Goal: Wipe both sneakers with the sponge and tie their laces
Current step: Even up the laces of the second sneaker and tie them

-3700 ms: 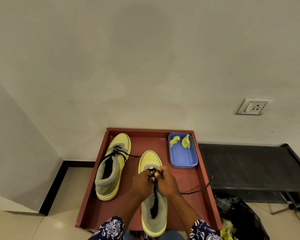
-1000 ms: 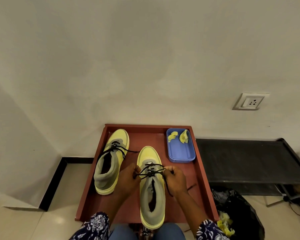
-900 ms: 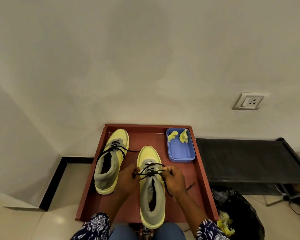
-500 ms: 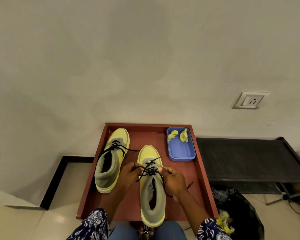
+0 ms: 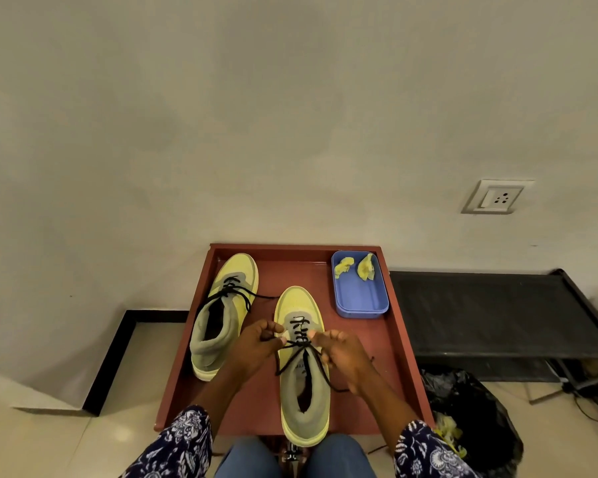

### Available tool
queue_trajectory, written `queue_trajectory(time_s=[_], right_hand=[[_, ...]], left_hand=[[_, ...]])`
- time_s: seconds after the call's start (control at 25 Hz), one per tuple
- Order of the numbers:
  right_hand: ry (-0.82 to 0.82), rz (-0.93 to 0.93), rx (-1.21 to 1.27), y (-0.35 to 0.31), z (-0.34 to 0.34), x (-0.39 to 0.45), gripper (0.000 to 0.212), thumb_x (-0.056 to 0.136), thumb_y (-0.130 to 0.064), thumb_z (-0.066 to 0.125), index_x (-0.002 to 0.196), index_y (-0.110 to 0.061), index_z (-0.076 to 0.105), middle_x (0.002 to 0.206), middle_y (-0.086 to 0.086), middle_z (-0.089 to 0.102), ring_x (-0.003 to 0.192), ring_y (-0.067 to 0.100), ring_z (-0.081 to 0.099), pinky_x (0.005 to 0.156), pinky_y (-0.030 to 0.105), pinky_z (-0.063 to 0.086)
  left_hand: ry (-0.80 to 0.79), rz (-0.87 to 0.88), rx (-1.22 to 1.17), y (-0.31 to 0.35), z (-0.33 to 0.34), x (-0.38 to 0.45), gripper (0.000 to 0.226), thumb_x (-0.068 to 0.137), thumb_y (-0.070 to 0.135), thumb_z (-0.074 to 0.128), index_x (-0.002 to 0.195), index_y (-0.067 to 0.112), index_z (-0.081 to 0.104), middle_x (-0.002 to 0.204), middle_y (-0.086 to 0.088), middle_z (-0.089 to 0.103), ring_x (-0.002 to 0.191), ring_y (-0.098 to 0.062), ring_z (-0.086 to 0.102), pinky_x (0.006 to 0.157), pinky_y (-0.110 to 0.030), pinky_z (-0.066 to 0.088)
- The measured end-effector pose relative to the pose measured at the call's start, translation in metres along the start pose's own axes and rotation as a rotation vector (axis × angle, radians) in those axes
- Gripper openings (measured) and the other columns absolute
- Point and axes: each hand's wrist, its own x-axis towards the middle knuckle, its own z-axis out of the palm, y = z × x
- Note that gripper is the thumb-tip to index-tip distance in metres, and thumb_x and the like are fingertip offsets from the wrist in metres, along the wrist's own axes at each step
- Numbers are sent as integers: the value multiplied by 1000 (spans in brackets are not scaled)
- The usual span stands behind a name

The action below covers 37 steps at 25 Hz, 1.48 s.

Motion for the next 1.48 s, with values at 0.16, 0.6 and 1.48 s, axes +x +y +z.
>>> queue_trajectory(time_s=[0.16, 0.6, 1.48], right_hand=[[5, 1, 55, -2, -10, 1, 22, 92, -20, 54, 71, -13, 56, 53, -2, 49, 46, 7, 35, 47, 19, 29], [32, -3, -109, -4, -15, -9, 30, 89, -24, 59, 63, -14, 50, 51, -2, 38, 42, 5, 29, 41, 14, 28], [220, -2, 671, -4, -27, 11, 22, 92, -16, 53, 71, -12, 52, 40, -9, 45, 33, 4, 32, 66, 32, 47]], left_hand=[[51, 37, 214, -1, -2, 2, 18, 83, 12, 65, 66, 20, 62, 66, 3, 63, 57, -1, 53, 61, -22, 41], [98, 30, -139, 0, 7, 2, 14, 84, 8, 64, 74, 3, 57, 65, -8, 56, 60, -12, 48, 50, -15, 42], [218, 140, 252, -6, -4, 2, 13, 78, 19, 72, 69, 11, 66, 67, 4, 64, 65, -10, 59, 63, -28, 50]])
